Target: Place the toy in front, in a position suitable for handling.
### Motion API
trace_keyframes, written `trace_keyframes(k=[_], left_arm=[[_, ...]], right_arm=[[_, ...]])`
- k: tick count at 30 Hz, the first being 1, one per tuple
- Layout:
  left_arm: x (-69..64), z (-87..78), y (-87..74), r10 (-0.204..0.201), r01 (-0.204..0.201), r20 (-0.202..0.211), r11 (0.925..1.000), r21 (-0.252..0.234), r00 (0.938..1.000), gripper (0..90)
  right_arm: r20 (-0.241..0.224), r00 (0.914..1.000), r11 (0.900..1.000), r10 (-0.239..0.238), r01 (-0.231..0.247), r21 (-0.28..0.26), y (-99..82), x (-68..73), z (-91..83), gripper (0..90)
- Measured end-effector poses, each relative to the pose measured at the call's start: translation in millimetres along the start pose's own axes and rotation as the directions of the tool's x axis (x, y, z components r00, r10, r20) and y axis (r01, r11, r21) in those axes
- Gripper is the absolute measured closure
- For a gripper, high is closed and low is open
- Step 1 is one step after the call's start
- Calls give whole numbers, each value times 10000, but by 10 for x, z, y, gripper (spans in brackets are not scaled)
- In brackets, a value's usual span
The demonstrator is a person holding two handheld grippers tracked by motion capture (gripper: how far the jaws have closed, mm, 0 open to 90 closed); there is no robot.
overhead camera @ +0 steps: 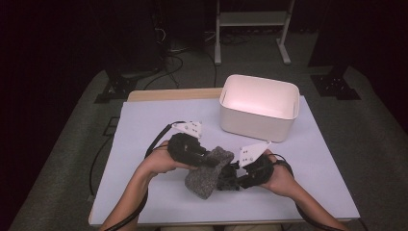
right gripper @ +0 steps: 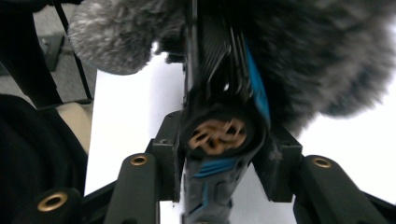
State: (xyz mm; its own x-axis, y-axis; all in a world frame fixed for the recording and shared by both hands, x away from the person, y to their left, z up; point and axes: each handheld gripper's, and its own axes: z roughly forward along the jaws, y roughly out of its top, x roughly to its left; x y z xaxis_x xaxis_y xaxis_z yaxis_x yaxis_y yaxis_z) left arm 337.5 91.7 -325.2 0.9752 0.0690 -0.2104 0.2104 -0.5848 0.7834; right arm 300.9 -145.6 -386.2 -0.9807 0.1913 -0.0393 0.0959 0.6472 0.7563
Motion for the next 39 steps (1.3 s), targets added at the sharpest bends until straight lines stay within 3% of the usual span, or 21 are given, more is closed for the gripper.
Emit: trace_keyframes(k=[5,7,9,14,22,28,34,39], left_arm=[[1,-17,-18,59,-54,-279,9998,204,9996,765],[24,-15,-82,-158,167,-355,9996,240,9992,765],[52,7,-155,-348,357,-309,9990,274,9989,766],[103,6,-237,-573,572,-34,9982,-160,9984,768],[88,-30,-228,-501,500,-44,9986,-160,9987,772],[50,24,-190,-298,298,-121,9996,-21,9995,771],[65,65,-223,-376,377,-99,9992,157,9992,769],[73,95,-237,-425,426,-61,9989,182,9991,769]], right_arm=[[23,10000,10000,22,-22,-73,-32,0,-31,563],[83,10000,9999,53,-52,-127,-54,-12,-58,565],[157,9998,9997,145,-142,-222,-85,-25,-83,566],[265,9992,9986,312,-300,-445,-106,-17,-88,567],[147,9997,9979,177,-167,-624,8,-16,-65,577],[21,10000,9997,66,-66,-229,40,-18,-84,570],[-164,9989,9990,443,-445,-84,-37,-48,-83,525],[-120,9993,9987,348,-343,378,-45,-28,-23,522]])
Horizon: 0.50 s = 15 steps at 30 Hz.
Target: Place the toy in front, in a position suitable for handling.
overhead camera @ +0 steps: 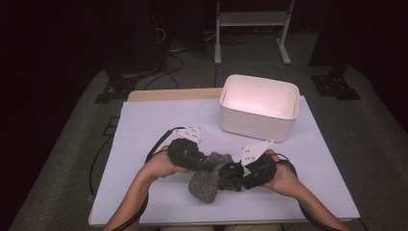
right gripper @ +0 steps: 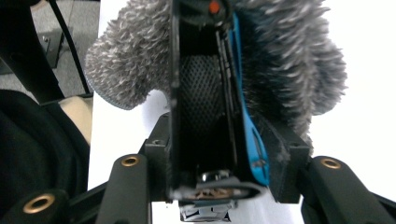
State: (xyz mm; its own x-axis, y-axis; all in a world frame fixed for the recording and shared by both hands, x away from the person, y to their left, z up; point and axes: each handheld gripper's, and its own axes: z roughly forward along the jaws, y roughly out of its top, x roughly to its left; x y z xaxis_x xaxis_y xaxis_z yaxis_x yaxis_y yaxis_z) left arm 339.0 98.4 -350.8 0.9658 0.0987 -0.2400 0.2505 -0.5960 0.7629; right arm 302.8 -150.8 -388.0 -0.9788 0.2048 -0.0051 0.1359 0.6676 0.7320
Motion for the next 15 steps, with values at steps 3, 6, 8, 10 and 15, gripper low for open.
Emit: trace_keyframes(k=[3,6,8,10,15], left_arm=[[-3,4,-5,34,-34,34,10000,-10,10000,769],[4,7,-26,-7,9,166,9999,-126,9999,769],[11,-7,-44,-12,15,193,9999,-167,9998,770],[16,-29,-58,-87,93,191,9994,-341,9998,771],[24,-159,-98,-182,179,-77,9990,-402,9998,771]], right_arm=[[-80,10000,9999,45,-43,145,-1,7,35,545],[3,9998,9996,-185,185,232,14,32,38,557],[35,9996,9991,-283,282,320,33,42,44,558],[-1,9994,9989,-345,345,323,52,32,58,559],[-77,9996,9996,-263,263,-28,124,1,163,559]])
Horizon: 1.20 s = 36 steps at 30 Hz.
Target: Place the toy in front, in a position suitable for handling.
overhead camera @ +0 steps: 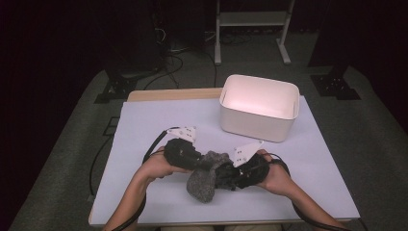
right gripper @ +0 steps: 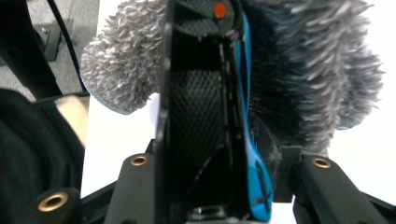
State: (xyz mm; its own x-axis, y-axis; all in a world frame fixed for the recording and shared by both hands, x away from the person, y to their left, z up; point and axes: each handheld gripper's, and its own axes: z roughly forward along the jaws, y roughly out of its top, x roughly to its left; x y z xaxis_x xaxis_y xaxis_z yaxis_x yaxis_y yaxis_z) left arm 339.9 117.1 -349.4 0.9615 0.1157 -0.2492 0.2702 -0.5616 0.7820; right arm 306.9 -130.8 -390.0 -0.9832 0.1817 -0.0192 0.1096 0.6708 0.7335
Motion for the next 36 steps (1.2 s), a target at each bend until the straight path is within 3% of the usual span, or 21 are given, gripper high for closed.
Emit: trace_keyframes(k=[6,9,11,18,23,36], left_arm=[[-26,-223,-48,-36,24,-366,9995,-325,9993,771],[-21,-219,-109,-167,162,-582,9998,-101,9982,771],[-5,-194,-159,-340,327,-438,9990,-308,9985,771],[25,110,-185,-326,335,-245,9988,369,9992,769],[59,414,-147,-327,325,25,9976,611,9995,769],[43,547,-47,-86,140,-407,9906,1363,9991,764]], right_arm=[[-332,9994,9990,110,-124,-434,160,-32,135,558],[-292,9995,9996,139,-146,-225,200,-42,215,556],[-256,9996,10000,72,-74,-54,201,-41,239,552],[548,9985,9987,35,-63,500,141,32,36,553],[458,9981,9984,410,-428,380,-53,-8,-90,554],[257,9956,9951,906,-895,-427,-399,-52,-194,553]])
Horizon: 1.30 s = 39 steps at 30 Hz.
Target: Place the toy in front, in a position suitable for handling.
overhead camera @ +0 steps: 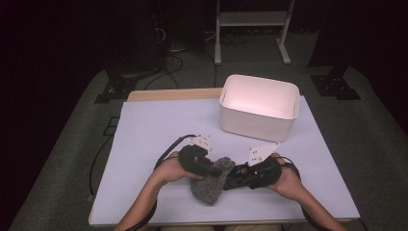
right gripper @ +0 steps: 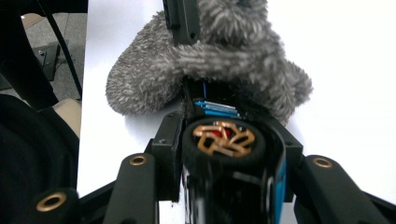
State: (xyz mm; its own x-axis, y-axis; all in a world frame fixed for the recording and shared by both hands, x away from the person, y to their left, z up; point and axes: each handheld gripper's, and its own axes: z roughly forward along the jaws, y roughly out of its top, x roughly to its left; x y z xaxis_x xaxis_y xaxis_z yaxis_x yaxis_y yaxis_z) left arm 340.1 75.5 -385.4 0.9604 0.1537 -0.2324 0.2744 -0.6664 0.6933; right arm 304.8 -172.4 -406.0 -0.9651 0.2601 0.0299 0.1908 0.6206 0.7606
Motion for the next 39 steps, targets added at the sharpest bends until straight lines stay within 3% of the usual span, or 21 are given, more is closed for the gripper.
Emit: trace_keyframes(k=[5,10,17,20,22,25,31,39], left_arm=[[-6,46,15,88,-88,9,9999,87,10000,764],[-12,133,29,154,-151,-53,9983,565,9999,761],[-10,129,22,140,-141,24,9985,522,9999,760],[-13,125,13,139,-142,63,9990,419,9999,761],[-6,119,3,116,-121,126,9992,377,9999,761],[-5,111,0,103,-109,239,9996,255,9997,761],[-19,29,-4,191,-194,98,9993,325,9998,761],[-60,-185,-38,314,-304,-277,9989,362,9991,760]], right_arm=[[-89,9999,9998,130,-129,150,-134,1,-33,554],[10,9996,9983,297,-297,492,-273,-18,-20,551],[-65,9994,9980,342,-338,535,-295,-31,-17,543],[85,9996,9955,282,-289,905,-355,-23,-10,500],[159,9995,9926,280,-297,1177,-418,-9,-7,518],[85,9992,9924,383,-390,1171,-462,9,-11,562],[-102,9999,9905,-81,94,1373,-348,-20,75,566],[-575,9969,9912,-544,609,1178,-60,-48,428,565]])
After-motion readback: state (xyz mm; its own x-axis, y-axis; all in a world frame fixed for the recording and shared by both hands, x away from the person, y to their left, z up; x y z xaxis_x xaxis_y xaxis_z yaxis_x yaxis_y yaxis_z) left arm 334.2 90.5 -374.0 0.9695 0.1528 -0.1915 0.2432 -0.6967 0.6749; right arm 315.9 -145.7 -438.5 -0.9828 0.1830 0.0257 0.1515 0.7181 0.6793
